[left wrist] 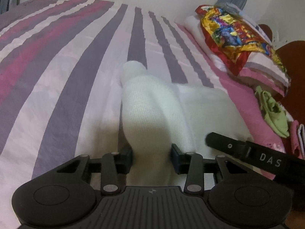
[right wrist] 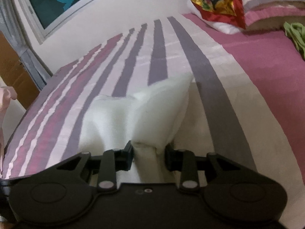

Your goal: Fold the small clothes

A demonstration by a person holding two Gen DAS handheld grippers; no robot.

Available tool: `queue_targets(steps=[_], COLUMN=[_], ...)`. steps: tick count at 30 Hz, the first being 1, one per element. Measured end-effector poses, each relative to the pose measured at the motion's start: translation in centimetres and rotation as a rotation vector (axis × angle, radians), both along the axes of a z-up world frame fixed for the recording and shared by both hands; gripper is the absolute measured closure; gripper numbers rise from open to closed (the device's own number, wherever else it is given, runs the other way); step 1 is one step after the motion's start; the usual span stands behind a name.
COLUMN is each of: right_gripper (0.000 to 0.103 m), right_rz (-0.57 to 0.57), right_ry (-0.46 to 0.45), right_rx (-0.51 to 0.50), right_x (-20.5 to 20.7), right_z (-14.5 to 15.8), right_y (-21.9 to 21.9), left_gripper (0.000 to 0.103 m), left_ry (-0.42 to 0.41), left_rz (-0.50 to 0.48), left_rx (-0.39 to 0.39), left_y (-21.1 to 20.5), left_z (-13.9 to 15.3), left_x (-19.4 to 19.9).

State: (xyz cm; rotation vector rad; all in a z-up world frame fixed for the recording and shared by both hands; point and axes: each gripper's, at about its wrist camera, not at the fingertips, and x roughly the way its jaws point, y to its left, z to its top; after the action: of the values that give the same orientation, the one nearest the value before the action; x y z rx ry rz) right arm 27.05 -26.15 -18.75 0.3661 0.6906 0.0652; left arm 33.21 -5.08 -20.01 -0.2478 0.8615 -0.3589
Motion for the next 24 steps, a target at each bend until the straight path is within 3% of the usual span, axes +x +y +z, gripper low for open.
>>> queue_targets(steps=[9, 24], right_gripper=[0.072, 0.072], right_rz=[0.032, 0.142], right_ry=[-0.042, -0.106], right_rx=[0.021, 0.041], right_x=[-0.7, -2.3], right_z=[3.0, 6.8], right_y=[1.9, 8.8], left_gripper=[0.064, 0.064], left_ry=[-0.040, -0.112], left_rz=[-0.002, 0.062], left_rx=[-0.024, -0.005], left_y=[1.9, 10.2], left_z=[3.4, 6.9], left_x=[-1.4, -4.5])
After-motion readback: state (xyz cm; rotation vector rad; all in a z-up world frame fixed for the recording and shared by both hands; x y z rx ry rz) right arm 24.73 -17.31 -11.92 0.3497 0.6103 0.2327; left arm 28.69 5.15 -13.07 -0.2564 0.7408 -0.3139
